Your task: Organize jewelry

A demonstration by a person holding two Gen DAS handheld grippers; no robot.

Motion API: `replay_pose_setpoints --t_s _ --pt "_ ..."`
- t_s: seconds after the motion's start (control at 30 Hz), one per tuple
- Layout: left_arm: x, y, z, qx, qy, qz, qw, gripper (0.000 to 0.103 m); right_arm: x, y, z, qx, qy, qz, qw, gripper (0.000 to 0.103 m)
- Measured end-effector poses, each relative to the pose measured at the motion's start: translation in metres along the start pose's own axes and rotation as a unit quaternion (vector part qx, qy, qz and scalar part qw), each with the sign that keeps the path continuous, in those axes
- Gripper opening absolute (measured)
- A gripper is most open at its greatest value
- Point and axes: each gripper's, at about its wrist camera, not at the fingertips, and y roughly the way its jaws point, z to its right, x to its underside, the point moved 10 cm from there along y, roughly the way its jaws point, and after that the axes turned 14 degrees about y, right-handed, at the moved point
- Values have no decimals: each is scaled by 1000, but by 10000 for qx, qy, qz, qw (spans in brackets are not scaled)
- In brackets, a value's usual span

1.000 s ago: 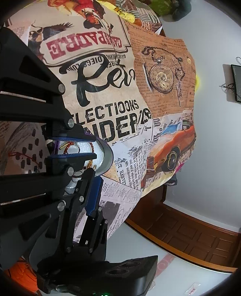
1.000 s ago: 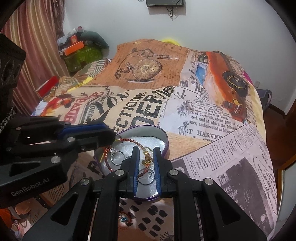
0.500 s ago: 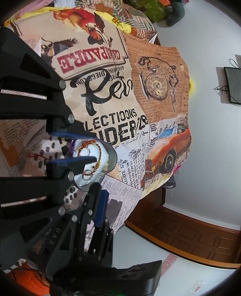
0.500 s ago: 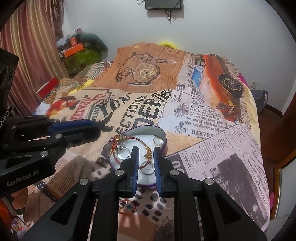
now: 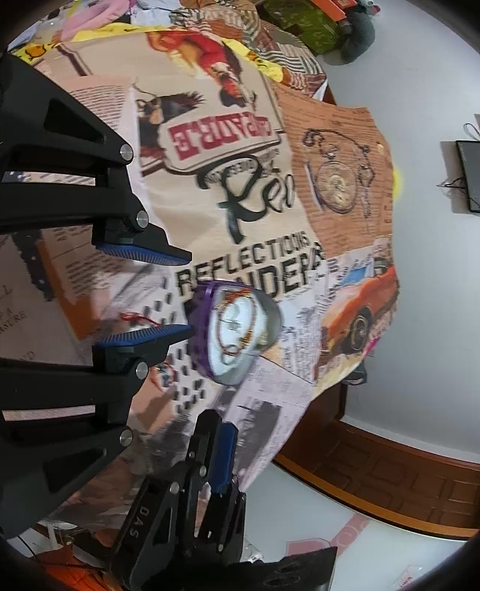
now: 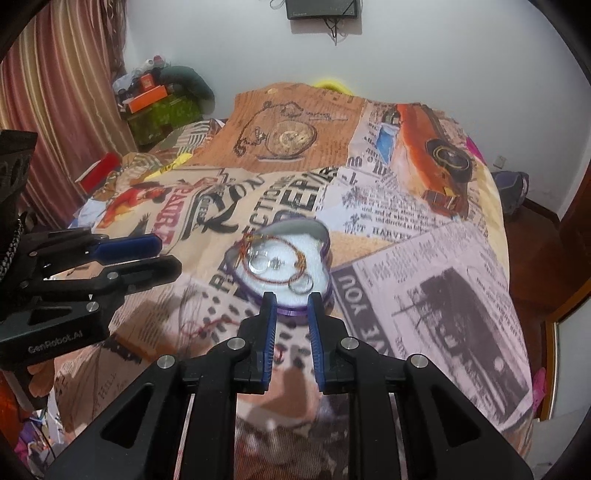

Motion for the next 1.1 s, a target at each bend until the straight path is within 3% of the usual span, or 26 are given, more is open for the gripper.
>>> replay_pose_setpoints --t_s 0.07,0.13,0.17,0.43,0.6,0.67,0.73,0.93,1.1 --pt "6 3 2 18 -2 -71 10000 32 8 1 1 7 23 -55 10000 25" --pt "14 8 4 62 -4 -162 9998 32 16 2 4 -4 67 -84 9999 39" --pt "18 11 6 74 8 -206 9998 32 19 2 4 -13 85 -89 9999 41" --pt "34 37 17 249 55 -483 9985 32 43 20 6 4 106 -408 9991 41" --pt "34 50 27 359 152 -464 9982 32 50 27 10 -43 206 -505 9985 41" --pt "33 52 31 404 168 -432 9981 23 53 28 12 -28 225 -522 9984 41" --pt "32 55 35 422 224 -451 9978 6 53 28 13 -39 242 -527 9983 41" --pt "28 47 37 279 300 -369 9985 0 54 25 14 -78 314 -510 9982 41" --pt "10 12 33 183 229 21 9996 0 53 16 15 -70 337 -450 9984 41"
